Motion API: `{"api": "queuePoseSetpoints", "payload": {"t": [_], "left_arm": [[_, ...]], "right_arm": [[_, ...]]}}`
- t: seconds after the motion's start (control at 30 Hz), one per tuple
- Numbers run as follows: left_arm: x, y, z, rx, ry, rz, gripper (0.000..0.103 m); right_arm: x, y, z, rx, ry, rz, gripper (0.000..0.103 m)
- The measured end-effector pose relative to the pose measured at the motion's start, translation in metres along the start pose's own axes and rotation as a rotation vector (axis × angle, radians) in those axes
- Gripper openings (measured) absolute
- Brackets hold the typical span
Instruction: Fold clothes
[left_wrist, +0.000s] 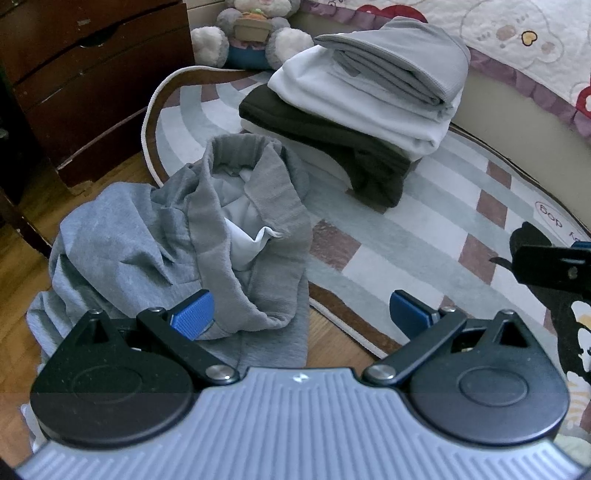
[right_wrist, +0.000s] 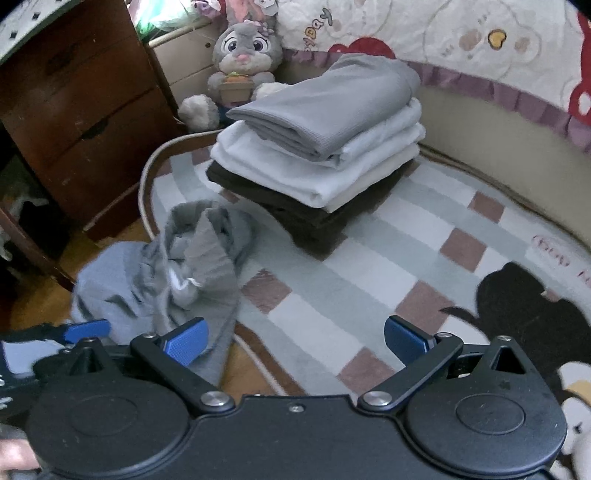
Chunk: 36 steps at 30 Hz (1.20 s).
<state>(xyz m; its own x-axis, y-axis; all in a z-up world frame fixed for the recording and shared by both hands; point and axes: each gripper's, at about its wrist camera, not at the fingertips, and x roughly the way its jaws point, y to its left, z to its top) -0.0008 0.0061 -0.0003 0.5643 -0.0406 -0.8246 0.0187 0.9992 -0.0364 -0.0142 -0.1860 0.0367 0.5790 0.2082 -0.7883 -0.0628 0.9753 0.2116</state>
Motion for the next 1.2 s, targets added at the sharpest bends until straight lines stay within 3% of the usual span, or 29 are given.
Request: {"api": "queuePoseSetpoints", "payload": {"t": [0.27,0.57,0.7,0.9,1.0,1.1,1.2], "left_arm": [[0.001,0.001,0.002,0.006,0.003,0.002,0.103],[0.003,0.015,0.002,-0.042,-0.051,0.005,0.102],[0.011,0.021,-0.004,-0.061,-0.089,-0.003,0.103],[0.038,0.043,-0.016,-0.015,-0.039,0.094,0.101],[0.049,0.075,-0.023,-0.104,0.03,0.062,0.099],[0.053,0.116,-0.035,-0.227,0.075,-0.024,0.096],[0.049,0.15,-0.051,-0.295,0.054,-0.007,0.079]], "right_arm": [[0.003,0.004,-0.003,-0.016,0.013,-0.016,0.103],[0.005,0.005,-0.005,-0.018,0.018,0.048,0.103],[0.014,0.012,-0.015,-0.096,-0.046,0.091,0.103],[0.04,0.024,-0.032,-0.223,-0.167,0.158,0.103],[0.061,0.02,-0.032,-0.107,-0.14,0.167,0.103],[0.084,0.015,-0.034,0.003,-0.1,0.199,0.103],[0.109,0.01,-0.038,0.086,-0.076,0.252,0.102]]}}
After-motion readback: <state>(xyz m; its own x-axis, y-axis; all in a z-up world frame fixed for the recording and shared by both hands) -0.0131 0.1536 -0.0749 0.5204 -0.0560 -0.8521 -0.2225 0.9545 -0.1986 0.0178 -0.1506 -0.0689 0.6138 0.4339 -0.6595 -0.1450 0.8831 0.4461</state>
